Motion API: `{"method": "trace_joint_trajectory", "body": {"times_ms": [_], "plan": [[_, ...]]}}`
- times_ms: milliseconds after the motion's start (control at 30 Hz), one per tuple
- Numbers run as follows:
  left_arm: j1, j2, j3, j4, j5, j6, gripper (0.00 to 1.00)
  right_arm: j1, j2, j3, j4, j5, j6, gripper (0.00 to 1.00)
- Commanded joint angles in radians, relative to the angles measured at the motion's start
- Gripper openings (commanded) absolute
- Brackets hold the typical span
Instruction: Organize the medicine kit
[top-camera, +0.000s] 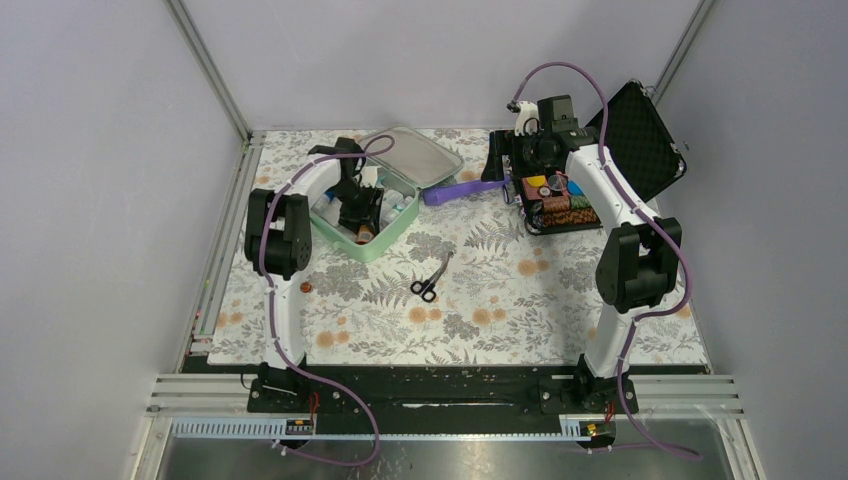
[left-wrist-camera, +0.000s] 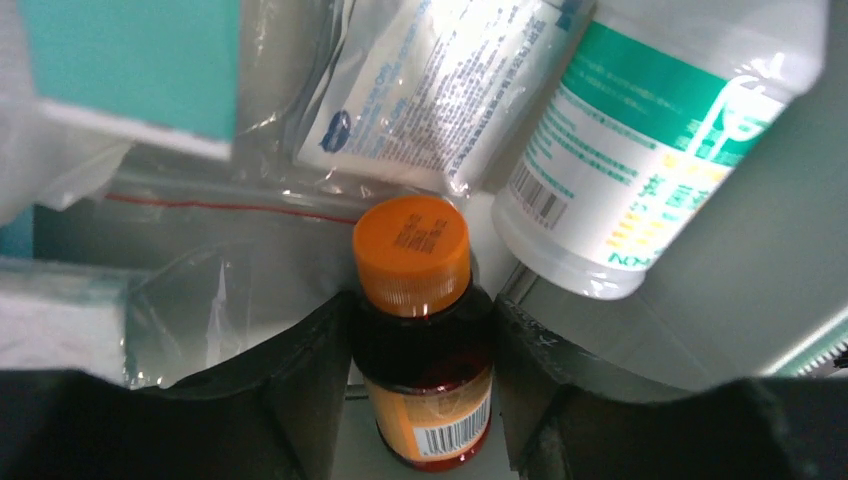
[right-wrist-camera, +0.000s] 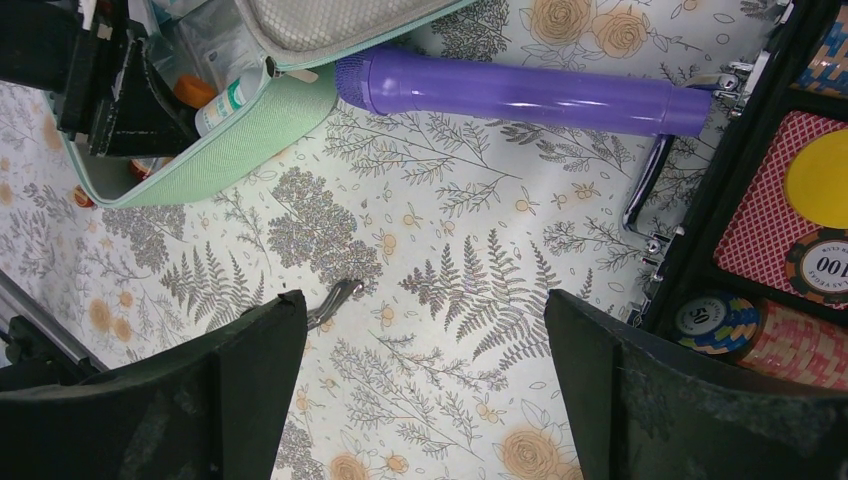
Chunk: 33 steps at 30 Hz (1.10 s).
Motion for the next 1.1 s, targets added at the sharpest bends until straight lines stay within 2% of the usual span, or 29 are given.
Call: {"method": "trace_joint_trajectory", "body": {"times_ms": [0,167,333,567,700,1067], "plan": [[0.001,0.02,0.03,-0.017,0.02,0.017,0.45,0.008,-0.013,0.008,-0.004,0.009,-0.026,0.95],[0.019,-0.04,0.043,-0.015,0.022,0.023,0.27,0.007,-0.013,0.009,-0.009,0.016,-0.032,0.96],[0.04,-0.146,0.033,0.027,0.089,0.072,0.18,0.008,-0.013,0.002,-0.009,0.015,-0.032,0.96],[0.041,-0.108,0.071,-0.103,0.171,0.274,0.15,0.009,-0.004,0.011,-0.009,0.013,-0.03,0.96],[0.037,-0.047,0.124,-0.196,0.243,0.32,0.14,0.009,-0.008,0.006,-0.009,0.016,-0.034,0.96],[0.02,-0.013,0.085,-0.224,0.308,0.42,0.15,0.009,-0.01,-0.001,-0.01,0.019,-0.04,0.96]]}}
